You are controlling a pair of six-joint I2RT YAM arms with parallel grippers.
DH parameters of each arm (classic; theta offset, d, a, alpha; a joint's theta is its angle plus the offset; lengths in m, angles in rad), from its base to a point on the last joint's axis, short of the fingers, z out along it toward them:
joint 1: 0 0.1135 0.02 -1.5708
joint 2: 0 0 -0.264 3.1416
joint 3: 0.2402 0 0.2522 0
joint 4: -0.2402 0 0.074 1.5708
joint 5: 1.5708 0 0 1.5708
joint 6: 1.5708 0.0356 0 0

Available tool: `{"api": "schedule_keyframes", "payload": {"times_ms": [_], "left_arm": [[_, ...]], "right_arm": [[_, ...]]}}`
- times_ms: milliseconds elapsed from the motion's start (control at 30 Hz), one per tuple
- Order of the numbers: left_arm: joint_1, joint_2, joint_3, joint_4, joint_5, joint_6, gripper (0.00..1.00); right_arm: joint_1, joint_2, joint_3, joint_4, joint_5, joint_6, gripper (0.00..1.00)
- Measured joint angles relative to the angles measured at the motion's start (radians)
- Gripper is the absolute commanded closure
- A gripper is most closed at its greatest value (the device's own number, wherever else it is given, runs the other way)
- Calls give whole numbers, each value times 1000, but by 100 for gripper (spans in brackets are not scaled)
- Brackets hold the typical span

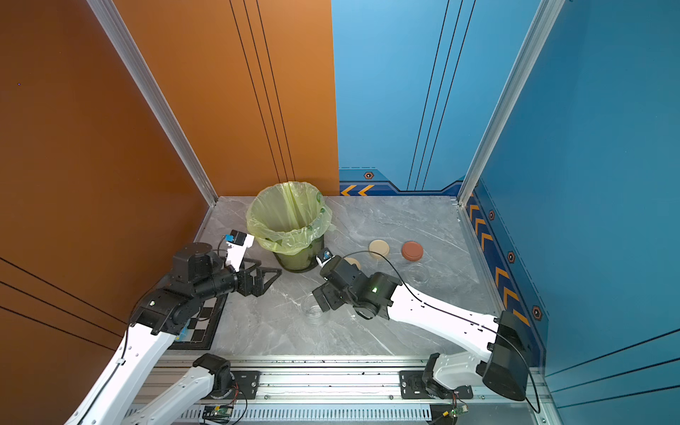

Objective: Empty moldy rice from jars
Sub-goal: Place the jar at the center of the board, then pick up the jar from the center of the board.

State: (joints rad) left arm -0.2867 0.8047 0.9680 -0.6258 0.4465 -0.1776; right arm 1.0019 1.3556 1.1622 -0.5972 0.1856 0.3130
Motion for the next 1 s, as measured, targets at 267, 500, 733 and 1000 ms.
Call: {"api": "schedule_keyframes", "payload": {"times_ms": [267, 500, 733, 1000], "left_arm": [[0, 52, 29, -8, 0, 23, 2], [0, 103, 86, -18, 0, 44, 2], [-2, 156, 117, -20, 0, 67, 2], [-37, 230, 154, -22, 0, 69, 2]], "right_arm": [[-132, 106, 155, -150, -62, 86, 0], [-209, 208, 266, -253, -150, 140, 0], [-238, 288, 375, -340, -190, 159, 0], [-263, 372, 451, -425, -190, 159, 0]]}}
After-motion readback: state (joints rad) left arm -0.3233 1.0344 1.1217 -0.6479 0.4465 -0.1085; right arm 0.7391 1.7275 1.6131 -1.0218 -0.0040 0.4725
